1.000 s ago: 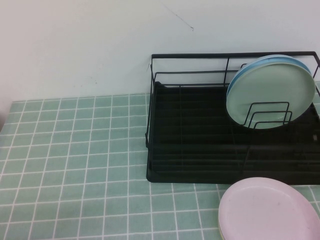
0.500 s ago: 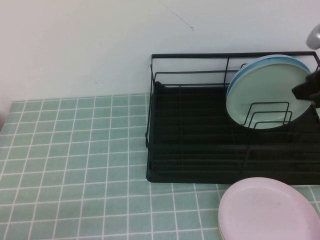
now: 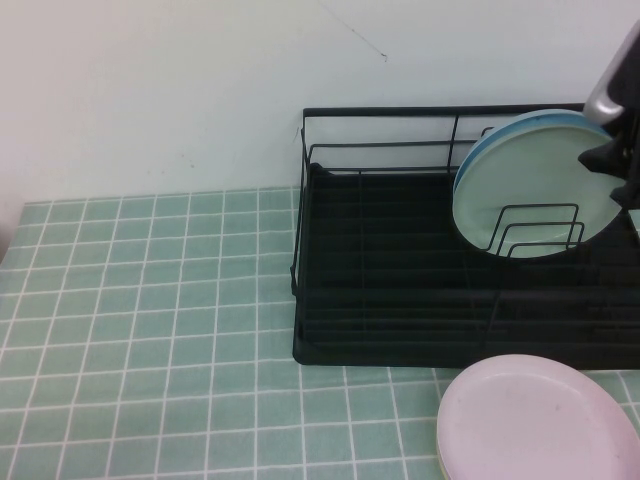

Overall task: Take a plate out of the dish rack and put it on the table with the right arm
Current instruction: Grasp the plate from the shelf

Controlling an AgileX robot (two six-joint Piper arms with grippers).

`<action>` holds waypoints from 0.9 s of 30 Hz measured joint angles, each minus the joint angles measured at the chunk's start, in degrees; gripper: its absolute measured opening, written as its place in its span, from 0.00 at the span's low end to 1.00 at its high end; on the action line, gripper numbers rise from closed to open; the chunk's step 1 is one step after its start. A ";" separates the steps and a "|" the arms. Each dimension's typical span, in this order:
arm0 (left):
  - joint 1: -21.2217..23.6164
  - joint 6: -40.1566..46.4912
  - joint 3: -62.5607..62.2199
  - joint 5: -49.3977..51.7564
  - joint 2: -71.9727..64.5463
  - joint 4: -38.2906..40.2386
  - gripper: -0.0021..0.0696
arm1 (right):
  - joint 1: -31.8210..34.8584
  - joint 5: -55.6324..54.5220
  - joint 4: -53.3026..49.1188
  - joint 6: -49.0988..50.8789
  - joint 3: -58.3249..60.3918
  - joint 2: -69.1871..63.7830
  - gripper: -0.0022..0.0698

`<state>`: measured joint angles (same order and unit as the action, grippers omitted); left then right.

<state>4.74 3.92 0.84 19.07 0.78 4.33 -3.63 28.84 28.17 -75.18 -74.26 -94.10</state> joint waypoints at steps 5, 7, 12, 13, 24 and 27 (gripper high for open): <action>0.00 0.00 0.00 0.00 0.00 0.00 0.02 | 0.00 -2.46 0.01 -3.52 0.00 -1.81 0.52; 0.00 0.00 0.00 0.00 0.00 0.00 0.02 | 0.00 -3.21 0.01 -4.11 -0.04 -2.61 0.52; 0.00 0.00 0.00 0.00 0.00 0.00 0.02 | 0.00 -6.78 0.01 -4.75 -0.04 -4.27 0.52; 0.00 0.00 0.00 0.00 0.00 0.00 0.02 | 0.00 -7.31 0.01 -4.75 -0.04 -4.59 0.52; 0.00 0.00 0.00 0.00 0.00 0.00 0.02 | 0.00 -11.59 0.65 -5.98 -0.13 -7.44 0.50; 0.00 0.00 0.00 0.00 0.00 0.00 0.02 | 0.00 -12.73 0.74 -6.35 -0.13 -8.05 0.47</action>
<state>4.74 3.92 0.84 19.07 0.78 4.33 -3.63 16.11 28.92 -81.52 -74.39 -102.15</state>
